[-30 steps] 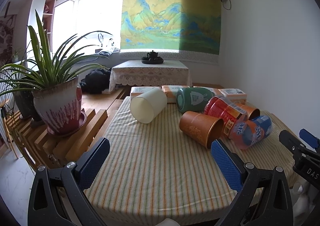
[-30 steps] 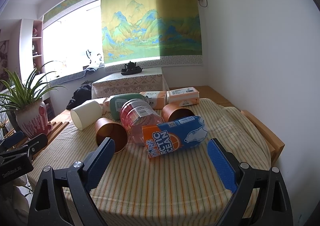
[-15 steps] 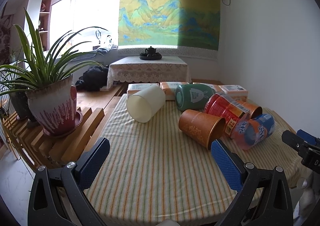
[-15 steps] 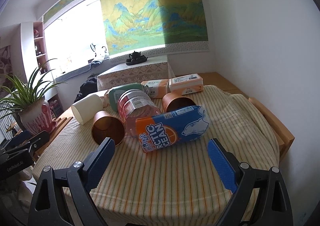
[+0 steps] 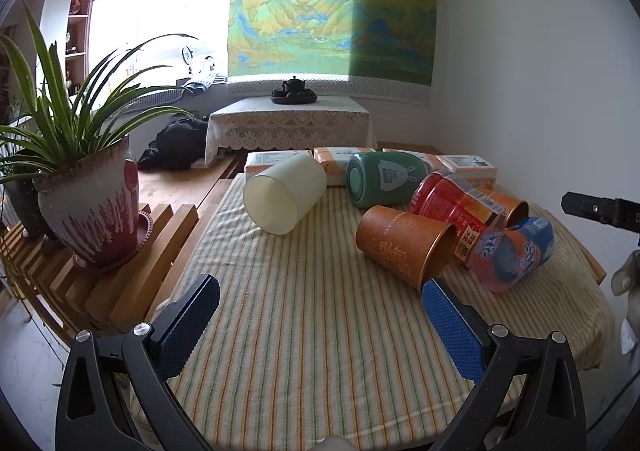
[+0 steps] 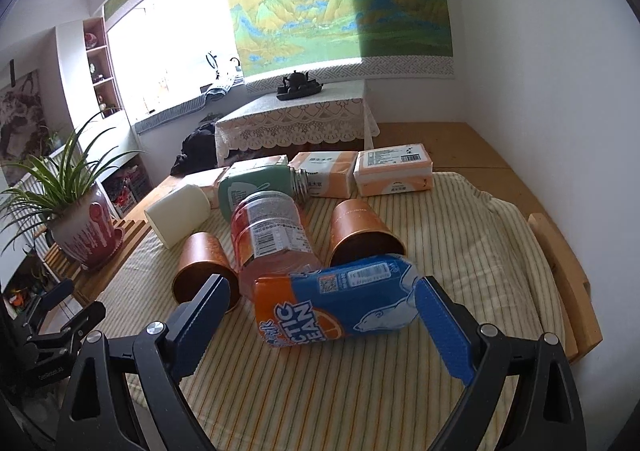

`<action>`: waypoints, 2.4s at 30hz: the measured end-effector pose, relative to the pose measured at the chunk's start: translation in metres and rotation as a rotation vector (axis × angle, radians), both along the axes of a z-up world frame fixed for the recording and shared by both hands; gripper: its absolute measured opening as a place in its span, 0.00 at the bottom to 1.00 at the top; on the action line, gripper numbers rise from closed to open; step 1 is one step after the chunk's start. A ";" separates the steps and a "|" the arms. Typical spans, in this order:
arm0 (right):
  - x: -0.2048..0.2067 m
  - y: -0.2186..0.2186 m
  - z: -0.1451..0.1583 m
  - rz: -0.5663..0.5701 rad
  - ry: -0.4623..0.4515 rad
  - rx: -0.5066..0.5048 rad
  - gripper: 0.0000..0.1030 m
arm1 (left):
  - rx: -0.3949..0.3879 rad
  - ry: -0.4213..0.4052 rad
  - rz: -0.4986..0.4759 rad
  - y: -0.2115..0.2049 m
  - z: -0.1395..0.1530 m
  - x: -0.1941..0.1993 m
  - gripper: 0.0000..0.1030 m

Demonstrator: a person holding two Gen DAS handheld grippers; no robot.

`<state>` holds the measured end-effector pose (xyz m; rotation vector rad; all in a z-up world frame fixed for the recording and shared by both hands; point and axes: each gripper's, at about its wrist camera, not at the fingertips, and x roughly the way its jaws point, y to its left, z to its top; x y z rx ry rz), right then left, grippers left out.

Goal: Flip cup upside down
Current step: 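Reach the right gripper to the copper-orange cup lying on its side and grasp it, then lift the held orange cup with the right gripper toward the left gripper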

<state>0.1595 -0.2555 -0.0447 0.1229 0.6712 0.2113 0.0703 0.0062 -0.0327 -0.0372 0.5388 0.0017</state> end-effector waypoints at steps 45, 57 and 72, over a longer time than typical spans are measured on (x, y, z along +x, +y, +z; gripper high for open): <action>0.130 -0.003 0.034 0.120 0.254 -0.008 0.55 | -0.018 0.002 0.037 0.035 0.018 0.007 1.00; 0.017 0.071 0.034 0.383 0.298 -0.055 0.55 | -0.034 -0.009 0.039 0.043 0.025 -0.024 1.00; -0.005 0.123 -0.029 0.470 0.423 -0.102 0.56 | -0.047 0.029 0.075 0.065 0.014 -0.038 1.00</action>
